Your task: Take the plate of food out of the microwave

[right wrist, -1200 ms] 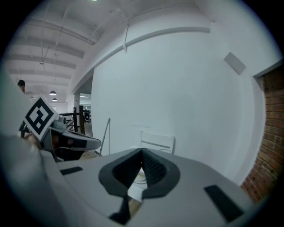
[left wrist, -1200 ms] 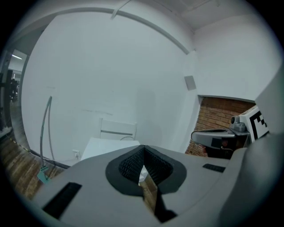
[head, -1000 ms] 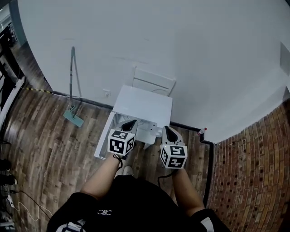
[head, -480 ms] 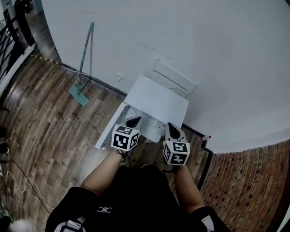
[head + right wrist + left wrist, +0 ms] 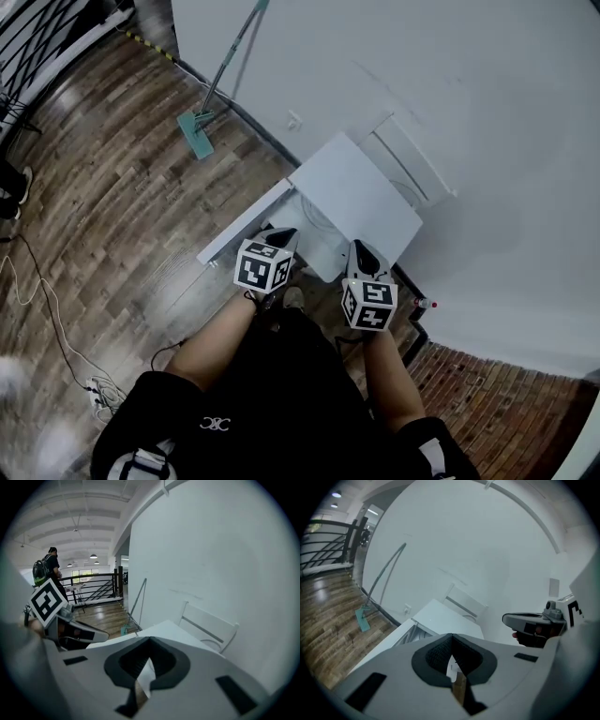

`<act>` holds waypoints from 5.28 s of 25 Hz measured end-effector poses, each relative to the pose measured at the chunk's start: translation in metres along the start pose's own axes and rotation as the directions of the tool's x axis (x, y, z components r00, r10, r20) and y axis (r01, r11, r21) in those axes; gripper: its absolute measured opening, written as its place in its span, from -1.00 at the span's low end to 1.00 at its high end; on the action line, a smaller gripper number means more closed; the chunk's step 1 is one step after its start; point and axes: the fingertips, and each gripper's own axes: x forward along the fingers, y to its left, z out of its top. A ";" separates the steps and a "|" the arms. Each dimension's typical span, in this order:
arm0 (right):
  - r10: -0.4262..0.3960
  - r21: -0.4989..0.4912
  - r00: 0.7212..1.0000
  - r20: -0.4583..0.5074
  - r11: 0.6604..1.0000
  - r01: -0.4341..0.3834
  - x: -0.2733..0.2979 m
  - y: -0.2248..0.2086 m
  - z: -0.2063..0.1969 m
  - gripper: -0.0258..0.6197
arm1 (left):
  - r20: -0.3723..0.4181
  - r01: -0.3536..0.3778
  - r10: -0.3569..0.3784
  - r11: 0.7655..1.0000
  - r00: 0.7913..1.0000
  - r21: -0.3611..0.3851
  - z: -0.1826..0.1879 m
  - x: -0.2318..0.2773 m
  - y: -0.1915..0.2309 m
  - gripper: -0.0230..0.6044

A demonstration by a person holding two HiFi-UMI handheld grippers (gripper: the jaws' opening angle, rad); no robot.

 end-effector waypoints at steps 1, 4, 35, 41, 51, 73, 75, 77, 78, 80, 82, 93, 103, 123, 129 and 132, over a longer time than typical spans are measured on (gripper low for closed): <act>0.019 -0.012 1.000 -0.012 1.000 -0.019 0.004 -0.001 -0.003 -0.88 | -0.001 -0.015 0.015 1.000 1.000 -0.024 -0.004 0.003 0.003 -0.93; 0.066 -0.037 0.996 -0.053 0.997 -0.068 0.018 -0.005 -0.015 -0.88 | -0.005 -0.058 0.058 0.995 0.998 -0.076 -0.018 0.012 0.012 -0.93; 0.179 -0.229 0.940 -0.291 0.941 -0.250 0.112 -0.070 -0.126 -0.88 | 0.141 -0.022 0.164 0.723 0.976 -0.690 -0.159 0.273 0.116 0.10; 0.160 -0.211 0.941 -0.298 0.951 -0.228 0.120 -0.087 -0.135 -0.88 | 0.054 -0.104 0.194 0.716 0.979 -0.690 -0.172 0.317 0.124 0.22; 0.127 -0.190 0.942 -0.311 0.963 -0.193 0.118 -0.112 -0.147 -0.88 | -0.101 -0.268 0.271 0.699 0.957 -0.663 -0.189 0.340 0.137 0.25; 0.160 -0.171 0.944 -0.289 0.961 -0.216 0.117 -0.088 -0.137 -0.88 | 0.246 0.177 0.075 0.498 0.966 -0.849 -0.197 0.295 0.121 -0.87; 0.158 -0.166 0.944 -0.291 0.963 -0.213 0.117 -0.089 -0.137 -0.88 | 0.299 0.235 0.064 0.472 0.952 -0.850 -0.198 0.287 0.120 -0.88; 0.159 -0.156 0.943 -0.292 0.965 -0.211 0.118 -0.088 -0.138 -0.88 | 0.329 0.256 0.085 0.461 0.940 -0.850 -0.201 0.274 0.125 -0.88; 0.160 -0.151 0.943 -0.292 0.966 -0.211 0.118 -0.087 -0.138 -0.88 | 0.341 0.261 0.101 0.458 0.934 -0.850 -0.204 0.266 0.128 -0.88; 0.163 -0.145 0.943 -0.291 0.967 -0.212 0.119 -0.084 -0.138 -0.88 | 0.365 0.278 0.124 0.442 0.923 -0.853 -0.209 0.249 0.131 -0.88; 0.168 -0.139 0.942 -0.290 0.967 -0.215 0.121 -0.078 -0.138 -0.88 | 0.377 0.290 0.133 0.429 0.917 -0.856 -0.211 0.228 0.132 -0.88; 0.191 -0.010 0.969 -0.156 0.981 -0.194 0.098 -0.033 -0.091 -0.88 | 0.327 0.265 0.051 0.477 0.944 -0.838 -0.179 0.074 0.089 -0.88; 0.165 0.089 0.986 0.028 0.982 -0.167 0.042 -0.025 -0.027 -0.88 | 0.322 0.270 0.006 0.532 0.947 -0.802 -0.058 -0.009 0.032 -0.88; -0.043 0.211 0.961 0.272 0.977 -0.016 -0.019 -0.082 0.050 -0.88 | 0.344 0.371 -0.165 0.599 0.924 -0.710 0.075 -0.024 -0.063 -0.88; -0.052 0.219 0.959 0.279 0.976 -0.010 -0.016 -0.090 0.053 -0.88 | 0.325 0.367 -0.181 0.598 0.928 -0.712 0.078 -0.013 -0.071 -0.88; -0.052 0.221 0.959 0.279 0.975 -0.012 -0.012 -0.096 0.053 -0.88 | 0.325 0.370 -0.187 0.594 0.927 -0.715 0.081 -0.008 -0.071 -0.88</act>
